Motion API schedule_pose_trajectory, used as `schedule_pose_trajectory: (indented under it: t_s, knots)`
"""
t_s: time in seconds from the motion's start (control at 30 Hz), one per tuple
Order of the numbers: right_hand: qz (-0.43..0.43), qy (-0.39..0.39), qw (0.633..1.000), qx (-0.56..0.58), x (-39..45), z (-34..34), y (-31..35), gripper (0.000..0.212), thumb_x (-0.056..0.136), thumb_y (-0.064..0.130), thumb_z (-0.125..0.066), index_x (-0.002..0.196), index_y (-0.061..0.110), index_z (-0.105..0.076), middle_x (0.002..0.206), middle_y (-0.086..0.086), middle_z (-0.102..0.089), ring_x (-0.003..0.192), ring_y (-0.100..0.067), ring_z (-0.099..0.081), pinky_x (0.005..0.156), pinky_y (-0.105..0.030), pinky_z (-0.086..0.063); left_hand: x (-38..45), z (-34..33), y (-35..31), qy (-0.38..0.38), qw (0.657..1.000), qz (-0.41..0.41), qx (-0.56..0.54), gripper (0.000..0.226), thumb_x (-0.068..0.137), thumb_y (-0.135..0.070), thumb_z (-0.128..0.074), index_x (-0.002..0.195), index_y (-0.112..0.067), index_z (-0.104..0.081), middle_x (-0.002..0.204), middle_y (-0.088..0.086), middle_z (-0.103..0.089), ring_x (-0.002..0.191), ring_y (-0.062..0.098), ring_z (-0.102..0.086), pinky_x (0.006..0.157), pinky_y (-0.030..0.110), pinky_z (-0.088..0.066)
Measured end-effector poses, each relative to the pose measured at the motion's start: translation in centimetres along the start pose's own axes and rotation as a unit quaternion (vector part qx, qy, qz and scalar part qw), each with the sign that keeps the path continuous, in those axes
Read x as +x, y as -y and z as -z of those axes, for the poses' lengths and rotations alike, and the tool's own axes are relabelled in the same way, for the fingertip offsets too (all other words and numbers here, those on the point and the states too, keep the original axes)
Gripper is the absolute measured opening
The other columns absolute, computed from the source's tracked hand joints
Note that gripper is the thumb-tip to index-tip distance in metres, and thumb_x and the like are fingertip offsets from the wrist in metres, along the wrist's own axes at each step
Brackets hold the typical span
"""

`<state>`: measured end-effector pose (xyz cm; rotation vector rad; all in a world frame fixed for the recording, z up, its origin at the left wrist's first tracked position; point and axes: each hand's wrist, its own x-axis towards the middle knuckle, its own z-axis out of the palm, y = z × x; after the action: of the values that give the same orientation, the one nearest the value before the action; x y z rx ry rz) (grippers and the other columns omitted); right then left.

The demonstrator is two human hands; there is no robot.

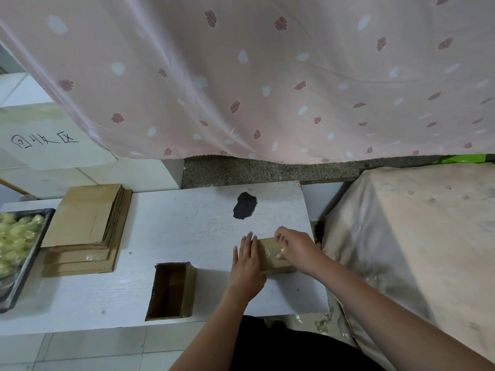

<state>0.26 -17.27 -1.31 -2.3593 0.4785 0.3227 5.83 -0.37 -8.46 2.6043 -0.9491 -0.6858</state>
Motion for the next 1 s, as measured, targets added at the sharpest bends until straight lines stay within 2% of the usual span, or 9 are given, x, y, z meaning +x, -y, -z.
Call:
schedule_pose_trajectory:
  t_s: [0.07, 0.17, 0.27, 0.37, 0.47, 0.57, 0.73, 0.87, 1.0]
  knots:
    - [0.011, -0.001, 1.000, -0.001, 0.1, -0.5, 0.0, 0.036, 0.086, 0.013, -0.075, 0.119, 0.021, -0.065, 0.094, 0.003, -0.053, 0.091, -0.016, -0.054, 0.079, -0.023, -0.041, 0.0, -0.2, -0.6, 0.013, 1.000, -0.015, 0.021, 0.103, 0.093, -0.045, -0.058, 0.157, -0.006, 0.012, 0.165, 0.004, 0.021, 0.153, 0.023, 0.020, 0.123, 0.040, 0.014]
    - [-0.001, 0.003, 1.000, -0.004, 0.3, -1.0, 0.0, 0.025, 0.088, 0.023, -0.075, 0.111, 0.014, -0.073, 0.107, 0.000, -0.055, 0.099, -0.018, -0.057, 0.083, -0.019, -0.041, 0.4, -0.7, -1.3, 0.009, 1.000, -0.010, 0.004, 0.098, 0.098, -0.056, -0.045, 0.156, -0.005, 0.015, 0.165, 0.005, 0.022, 0.152, 0.021, 0.021, 0.120, 0.036, 0.017]
    - [-0.019, 0.019, 1.000, 0.013, 0.3, -1.3, 0.0, 0.034, 0.082, 0.025, -0.080, 0.111, 0.012, -0.068, 0.114, 0.002, -0.052, 0.095, -0.015, -0.054, 0.082, -0.022, -0.043, 0.5, -0.9, -1.2, 0.004, 0.999, -0.010, 0.035, 0.089, 0.103, -0.057, -0.031, 0.155, -0.005, 0.019, 0.163, 0.008, 0.025, 0.152, 0.024, 0.022, 0.119, 0.034, 0.019]
    - [-0.023, 0.024, 0.999, -0.016, 0.2, -1.2, 0.1, 0.019, 0.086, 0.016, -0.070, 0.104, 0.013, -0.065, 0.107, -0.002, -0.060, 0.088, -0.016, -0.058, 0.078, -0.028, -0.050, 0.4, -1.1, -1.1, -0.001, 0.998, -0.006, 0.058, 0.085, 0.102, -0.059, -0.019, 0.152, -0.005, 0.023, 0.162, 0.010, 0.027, 0.151, 0.025, 0.024, 0.120, 0.036, 0.019]
    - [-0.014, 0.009, 1.000, -0.025, 0.0, -1.1, -0.1, 0.009, 0.083, 0.011, -0.066, 0.090, 0.014, -0.061, 0.093, 0.000, -0.059, 0.079, -0.016, -0.056, 0.061, -0.022, -0.041, 0.3, -1.3, -1.6, 0.004, 0.996, -0.005, 0.085, 0.086, 0.092, -0.063, 0.000, 0.150, -0.005, 0.027, 0.159, 0.008, 0.032, 0.148, 0.025, 0.029, 0.120, 0.037, 0.020]
    - [0.008, 0.001, 1.000, -0.010, 0.0, -1.4, -0.1, 0.011, 0.080, 0.003, -0.063, 0.086, 0.011, -0.058, 0.091, 0.002, -0.053, 0.083, -0.018, -0.053, 0.066, -0.023, -0.040, 0.3, -1.6, -1.6, 0.010, 0.994, -0.003, 0.105, 0.089, 0.084, -0.066, 0.014, 0.147, -0.006, 0.031, 0.155, 0.008, 0.038, 0.146, 0.025, 0.033, 0.121, 0.039, 0.019]
    - [0.001, 0.013, 0.999, 0.040, 0.1, -1.9, -0.1, 0.022, 0.071, 0.007, -0.078, 0.079, 0.010, -0.057, 0.083, 0.003, -0.056, 0.076, -0.016, -0.053, 0.060, -0.021, -0.039, 0.3, -2.0, -1.3, 0.011, 0.993, -0.001, 0.118, 0.077, 0.095, -0.054, 0.004, 0.149, -0.005, 0.029, 0.160, 0.011, 0.033, 0.147, 0.027, 0.032, 0.120, 0.042, 0.022]
    - [-0.007, -0.014, 0.996, 0.093, 0.3, -1.3, -0.2, 0.013, 0.076, 0.002, -0.064, 0.080, 0.012, -0.055, 0.085, -0.001, -0.065, 0.081, -0.021, -0.062, 0.067, -0.029, -0.049, 0.6, -1.9, -1.2, 0.016, 0.991, 0.002, 0.131, 0.085, 0.091, -0.063, 0.006, 0.148, -0.005, 0.030, 0.156, 0.009, 0.038, 0.147, 0.025, 0.033, 0.118, 0.038, 0.023]
    - [-0.003, -0.019, 0.993, 0.114, 0.4, 0.3, 0.1, 0.032, 0.077, 0.004, -0.069, 0.087, 0.025, -0.046, 0.081, -0.005, -0.060, 0.070, -0.017, -0.057, 0.059, -0.027, -0.046, 1.0, -1.7, -1.2, 0.007, 0.991, 0.006, 0.130, 0.081, 0.102, -0.059, -0.009, 0.147, -0.005, 0.031, 0.158, 0.010, 0.035, 0.148, 0.026, 0.031, 0.120, 0.040, 0.021]
